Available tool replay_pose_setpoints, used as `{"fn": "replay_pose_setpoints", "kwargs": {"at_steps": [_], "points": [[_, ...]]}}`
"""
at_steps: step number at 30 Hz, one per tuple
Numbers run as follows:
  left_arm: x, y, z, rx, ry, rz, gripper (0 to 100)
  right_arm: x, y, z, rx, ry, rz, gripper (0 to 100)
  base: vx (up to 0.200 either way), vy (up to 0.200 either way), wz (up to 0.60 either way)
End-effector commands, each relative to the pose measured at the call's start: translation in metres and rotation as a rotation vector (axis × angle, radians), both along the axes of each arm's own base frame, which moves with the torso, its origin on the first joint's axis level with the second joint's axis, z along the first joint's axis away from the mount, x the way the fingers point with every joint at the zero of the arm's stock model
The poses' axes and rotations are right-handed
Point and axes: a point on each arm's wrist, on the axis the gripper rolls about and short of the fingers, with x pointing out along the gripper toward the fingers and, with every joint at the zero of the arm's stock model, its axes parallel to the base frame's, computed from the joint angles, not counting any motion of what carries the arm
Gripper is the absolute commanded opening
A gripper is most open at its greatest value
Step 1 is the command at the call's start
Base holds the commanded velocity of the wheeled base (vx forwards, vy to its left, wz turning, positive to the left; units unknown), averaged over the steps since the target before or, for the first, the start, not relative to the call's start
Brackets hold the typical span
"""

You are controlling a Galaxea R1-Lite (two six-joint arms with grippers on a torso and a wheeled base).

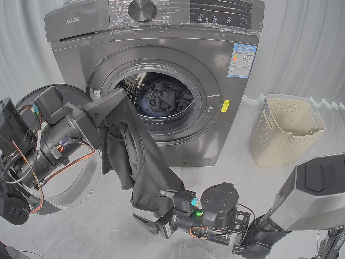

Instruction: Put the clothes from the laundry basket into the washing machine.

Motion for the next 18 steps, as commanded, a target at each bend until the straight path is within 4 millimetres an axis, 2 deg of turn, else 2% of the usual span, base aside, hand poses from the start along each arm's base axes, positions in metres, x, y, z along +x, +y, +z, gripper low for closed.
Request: {"fn": "replay_pose_setpoints", "kwargs": {"at_steps": [1, 4, 8, 14, 15, 18], "points": [[0.003, -0.002, -0.001, 0.001, 0.005, 0.002, 0, -0.008, 0.016, -0.01, 0.003, 0.018, 0.04, 100, 0.0, 0.0, 0.0], [0.003, -0.001, -0.001, 0.003, 0.004, 0.002, 0, -0.012, 0.026, -0.011, 0.025, 0.02, 0.061, 100, 0.0, 0.0, 0.0], [0.003, -0.001, -0.001, 0.001, 0.005, 0.002, 0, -0.004, 0.037, -0.015, 0.04, 0.012, 0.056, 100, 0.0, 0.0, 0.0], [0.0, 0.0, 0.002, -0.005, -0.007, 0.002, 0, 0.03, 0.048, -0.026, 0.061, -0.017, -0.002, 100, 0.0, 0.0, 0.0], [0.0, 0.0, 0.002, -0.005, -0.007, 0.002, 0, 0.03, 0.048, -0.026, 0.061, -0.017, -0.002, 100, 0.0, 0.0, 0.0], [0.001, 0.0, 0.004, -0.008, -0.012, 0.002, 0, 0.059, 0.046, -0.038, 0.029, -0.05, -0.054, 100, 0.0, 0.0, 0.0]]}}
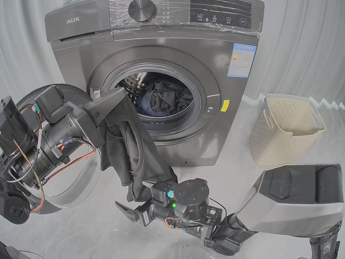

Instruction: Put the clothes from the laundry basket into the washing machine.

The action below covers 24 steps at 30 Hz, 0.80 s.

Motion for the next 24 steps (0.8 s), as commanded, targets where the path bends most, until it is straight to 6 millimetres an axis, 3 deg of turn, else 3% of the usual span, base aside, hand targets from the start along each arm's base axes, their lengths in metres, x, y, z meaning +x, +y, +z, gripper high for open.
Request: {"fn": "replay_pose_setpoints", "kwargs": {"at_steps": [1, 5, 19, 20, 24], "points": [[-0.001, 0.001, 0.003, -0.007, -0.012, -0.001, 0, 0.038, -0.004, -0.028, -0.059, -0.021, -0.073, 100, 0.0, 0.0, 0.0], [-0.001, 0.001, 0.003, -0.007, -0.012, -0.001, 0, 0.053, -0.012, -0.032, -0.071, -0.03, -0.112, 100, 0.0, 0.0, 0.0], [-0.001, 0.001, 0.003, -0.008, -0.011, -0.001, 0, 0.074, -0.024, -0.028, -0.057, -0.045, -0.2, 100, 0.0, 0.0, 0.0], [-0.001, 0.001, 0.004, -0.009, -0.012, -0.001, 0, 0.075, -0.025, -0.027, -0.055, -0.047, -0.203, 0, 0.0, 0.0, 0.0], [-0.001, 0.001, 0.004, -0.01, -0.011, 0.0, 0, 0.077, -0.027, -0.024, -0.048, -0.05, -0.21, 0, 0.0, 0.0, 0.0]]}}
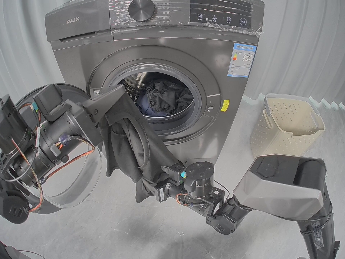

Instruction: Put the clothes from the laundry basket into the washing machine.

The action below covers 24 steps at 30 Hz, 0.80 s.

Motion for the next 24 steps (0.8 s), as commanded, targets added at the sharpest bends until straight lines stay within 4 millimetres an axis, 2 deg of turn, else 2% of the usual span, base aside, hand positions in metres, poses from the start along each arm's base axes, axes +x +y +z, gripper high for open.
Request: {"fn": "replay_pose_setpoints", "kwargs": {"at_steps": [1, 6, 8, 10, 14, 17, 24], "points": [[0.0, 0.0, 0.0, -0.001, -0.002, 0.001, 0, 0.002, -0.002, 0.002, 0.005, -0.003, -0.007, 0, 0.0, 0.0, 0.0], [0.007, 0.009, -0.001, 0.0, 0.006, 0.045, 0, -0.003, -0.008, 0.01, 0.008, -0.005, -0.008, 0, 0.0, 0.0, 0.0], [0.009, 0.012, -0.002, -0.001, 0.008, 0.058, 0, -0.01, -0.016, 0.022, 0.011, -0.008, -0.008, 0, 0.0, 0.0, 0.0], [0.01, 0.013, -0.002, 0.0, 0.008, 0.063, 0, -0.013, -0.019, 0.026, 0.009, -0.008, -0.008, 0, 0.0, 0.0, 0.0], [0.012, 0.018, -0.002, 0.004, 0.009, 0.083, 0, -0.037, -0.042, 0.053, 0.001, -0.007, 0.003, 0, 0.0, 0.0, 0.0], [0.013, 0.02, -0.003, 0.005, 0.01, 0.09, 0, -0.046, -0.057, 0.069, 0.011, -0.019, -0.003, 0, 0.0, 0.0, 0.0], [0.012, 0.021, -0.005, 0.011, 0.017, 0.092, 0, -0.03, -0.103, 0.092, 0.015, -0.077, -0.1, 0, 0.0, 0.0, 0.0]]}}
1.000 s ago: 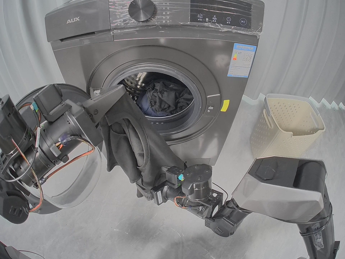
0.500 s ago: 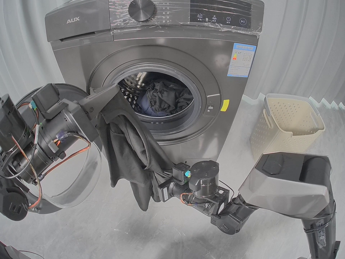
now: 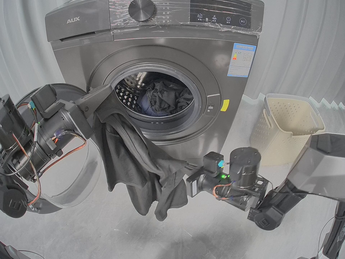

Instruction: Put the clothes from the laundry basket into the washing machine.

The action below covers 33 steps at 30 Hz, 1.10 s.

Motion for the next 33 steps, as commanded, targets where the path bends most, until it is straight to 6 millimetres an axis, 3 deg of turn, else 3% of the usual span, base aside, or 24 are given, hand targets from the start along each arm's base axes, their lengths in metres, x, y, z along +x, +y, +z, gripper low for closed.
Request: {"fn": "replay_pose_setpoints", "kwargs": {"at_steps": [1, 8, 17, 25, 33], "points": [[0.0, 0.002, -0.003, 0.006, 0.009, 0.008, 0, 0.006, -0.039, 0.037, 0.048, -0.082, -0.067, 0, 0.0, 0.0, 0.0], [-0.004, 0.004, -0.005, 0.009, 0.014, 0.007, 0, 0.011, -0.07, 0.074, 0.128, -0.201, -0.144, 0, 0.0, 0.0, 0.0], [-0.013, 0.002, -0.007, 0.014, 0.009, -0.007, 0, -0.027, -0.08, 0.1, 0.219, -0.262, -0.1, 0, 0.0, 0.0, 0.0], [-0.009, 0.01, -0.008, 0.02, 0.009, 0.03, 0, -0.013, -0.088, 0.127, 0.325, -0.365, -0.148, 0, 0.0, 0.0, 0.0], [-0.008, 0.015, -0.005, 0.02, -0.019, 0.055, 0, -0.009, -0.093, 0.131, 0.336, -0.384, -0.17, 0, 0.0, 0.0, 0.0]]}}
